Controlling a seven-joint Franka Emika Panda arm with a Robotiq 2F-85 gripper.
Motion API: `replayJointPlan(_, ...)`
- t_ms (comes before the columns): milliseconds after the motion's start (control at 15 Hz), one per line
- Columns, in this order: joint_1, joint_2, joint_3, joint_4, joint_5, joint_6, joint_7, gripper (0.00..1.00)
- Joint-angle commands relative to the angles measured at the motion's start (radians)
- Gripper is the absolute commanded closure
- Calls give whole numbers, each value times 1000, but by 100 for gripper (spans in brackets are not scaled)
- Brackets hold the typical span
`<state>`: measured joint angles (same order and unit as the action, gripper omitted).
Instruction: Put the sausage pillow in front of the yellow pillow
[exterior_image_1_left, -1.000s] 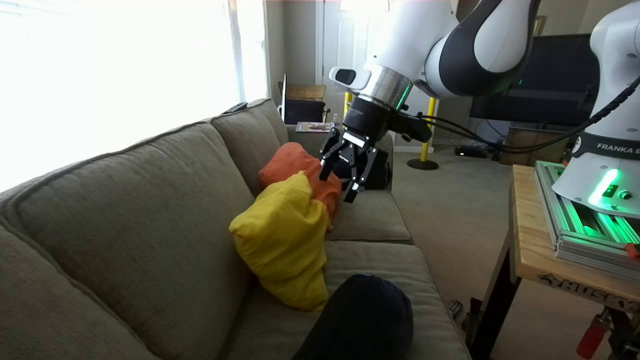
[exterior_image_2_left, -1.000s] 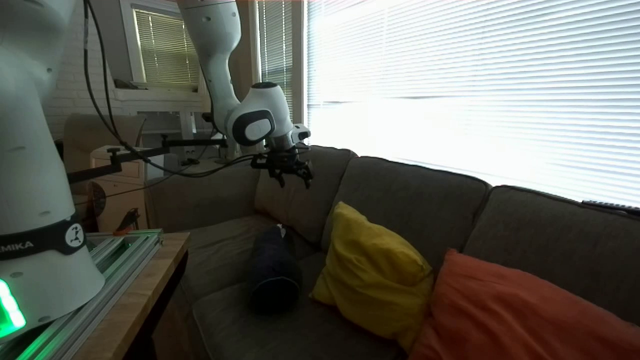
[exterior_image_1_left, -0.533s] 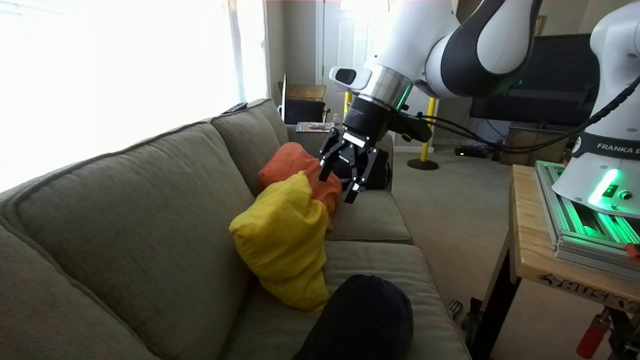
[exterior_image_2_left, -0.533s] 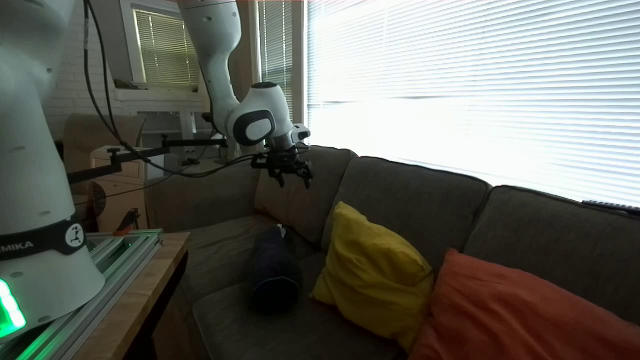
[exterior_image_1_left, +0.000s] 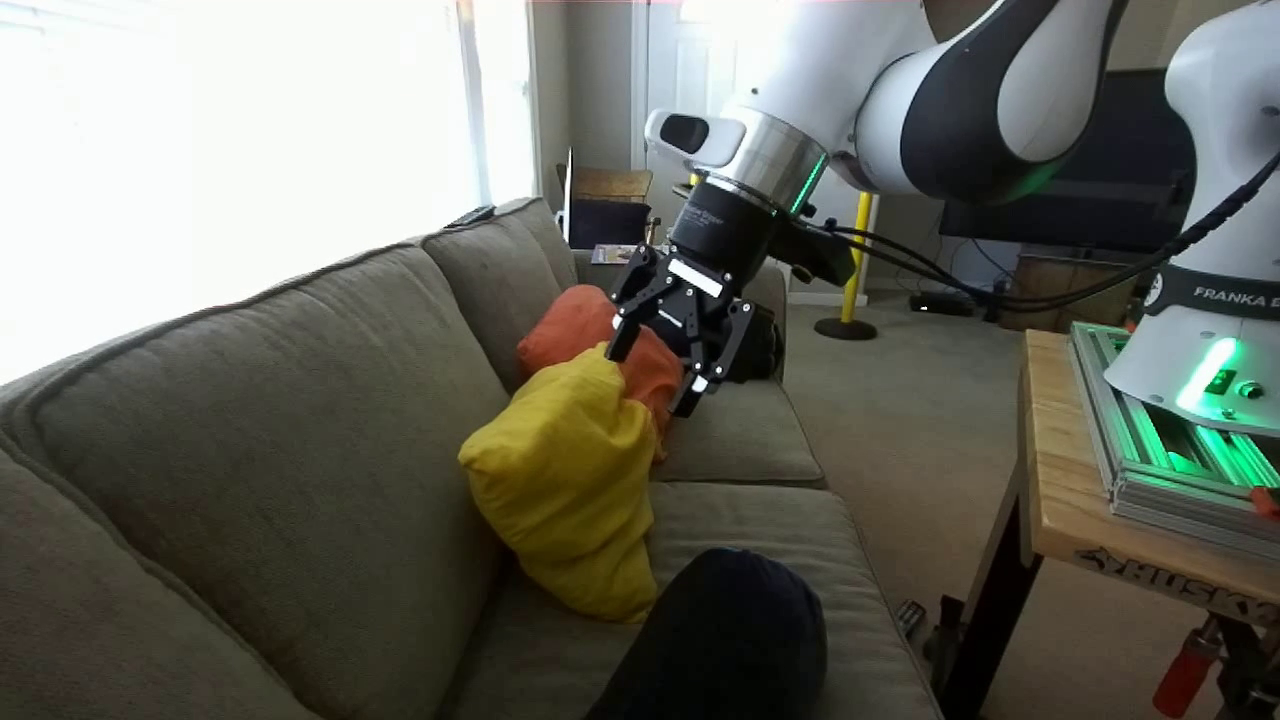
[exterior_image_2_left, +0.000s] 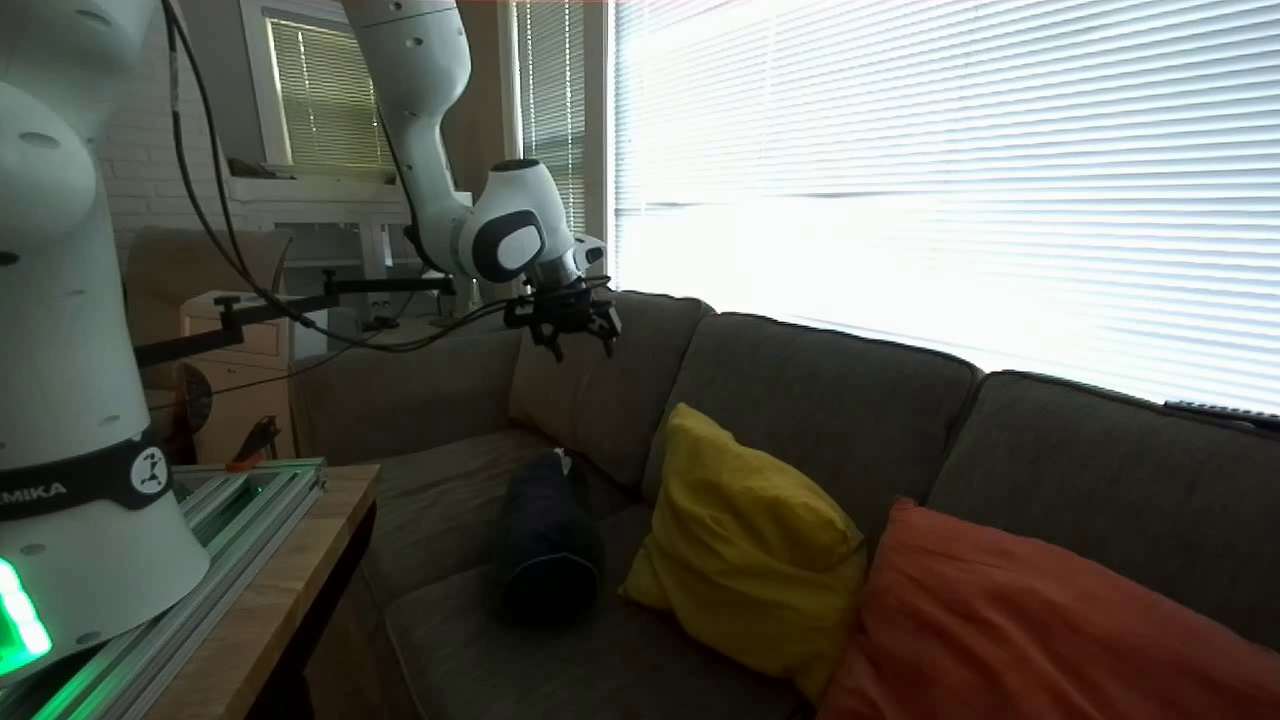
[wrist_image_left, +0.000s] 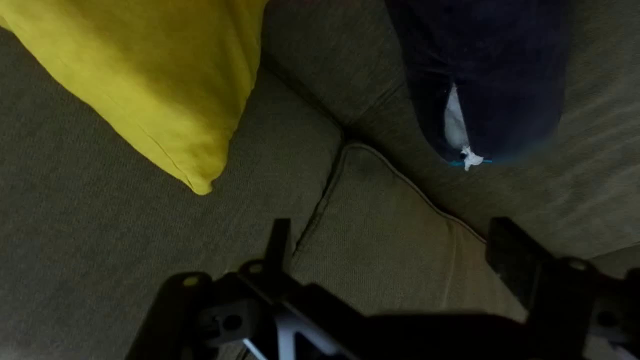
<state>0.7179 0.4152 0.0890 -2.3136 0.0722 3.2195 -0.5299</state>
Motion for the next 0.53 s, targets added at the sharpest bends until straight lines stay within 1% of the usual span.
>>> replayJointPlan(0, 59, 27, -42, 51, -30, -10, -32, 0)
replayJointPlan(67, 36, 33, -37, 56, -163, -13, 63, 0)
replayJointPlan(267, 11, 64, -16, 87, -274, -28, 81, 0)
replayJointPlan(467, 3, 106, -19, 117, -354, -45, 87, 0)
